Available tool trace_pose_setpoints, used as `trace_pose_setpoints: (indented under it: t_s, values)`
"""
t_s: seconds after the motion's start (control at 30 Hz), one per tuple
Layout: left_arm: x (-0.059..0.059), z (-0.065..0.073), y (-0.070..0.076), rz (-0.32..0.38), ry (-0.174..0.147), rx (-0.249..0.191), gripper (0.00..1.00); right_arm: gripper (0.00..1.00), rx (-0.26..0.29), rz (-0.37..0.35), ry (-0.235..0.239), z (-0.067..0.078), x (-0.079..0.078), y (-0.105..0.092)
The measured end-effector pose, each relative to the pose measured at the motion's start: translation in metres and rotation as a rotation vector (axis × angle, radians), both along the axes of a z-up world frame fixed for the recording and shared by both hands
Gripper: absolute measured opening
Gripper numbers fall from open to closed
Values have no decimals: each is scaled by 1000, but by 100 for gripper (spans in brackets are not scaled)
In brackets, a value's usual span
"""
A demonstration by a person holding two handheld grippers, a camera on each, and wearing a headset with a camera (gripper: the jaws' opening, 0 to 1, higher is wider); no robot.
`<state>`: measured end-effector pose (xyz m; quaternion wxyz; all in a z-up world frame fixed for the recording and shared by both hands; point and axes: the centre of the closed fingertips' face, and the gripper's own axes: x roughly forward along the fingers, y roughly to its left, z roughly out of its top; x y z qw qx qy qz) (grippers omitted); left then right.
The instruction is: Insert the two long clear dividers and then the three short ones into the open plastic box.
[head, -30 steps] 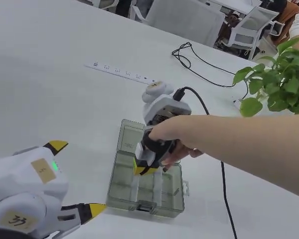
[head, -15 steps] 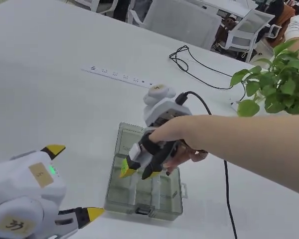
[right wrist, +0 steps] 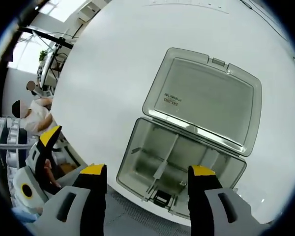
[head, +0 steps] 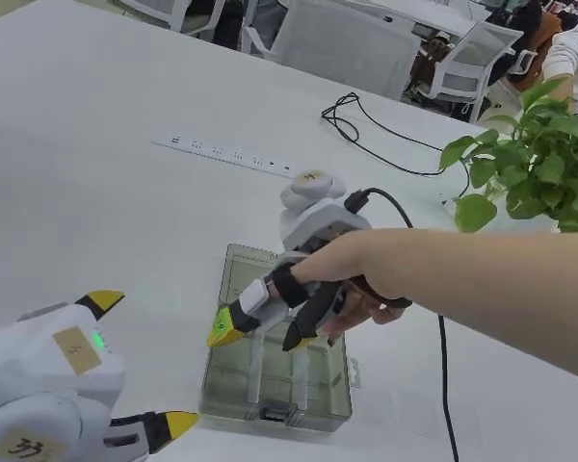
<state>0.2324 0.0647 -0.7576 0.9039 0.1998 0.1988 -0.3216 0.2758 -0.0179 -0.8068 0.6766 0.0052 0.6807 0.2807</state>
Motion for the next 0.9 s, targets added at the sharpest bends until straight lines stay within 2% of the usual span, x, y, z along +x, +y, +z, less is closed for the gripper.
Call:
trace_pose_setpoints:
  t_s: [0.03,0.17,0.2,0.33,0.57,0.73,0.83,0.9]
  values:
    - [0,0,0,-1,0,1,82,71,0,-4,-1,0,0,-1]
    - [0,-1,0,-1,2,6,82,77,70,-9,-21,5,0,7]
    - [0,-1,0,-1,2,7,82,78,68,-21,-15,6,-1,6]
    - [0,-1,0,-2,2,12,82,77,116,-28,-20,13,-1,9]
    - [-1,-2,0,-1,2,19,82,77,232,-83,-52,37,8,11]
    - [-1,-3,0,-1,8,22,82,77,302,-105,-94,48,11,-1]
    - [-2,-4,0,-3,11,26,82,79,325,-113,-112,51,10,-10]
    - [-2,-4,0,-5,16,28,82,80,360,-108,-148,56,11,-14]
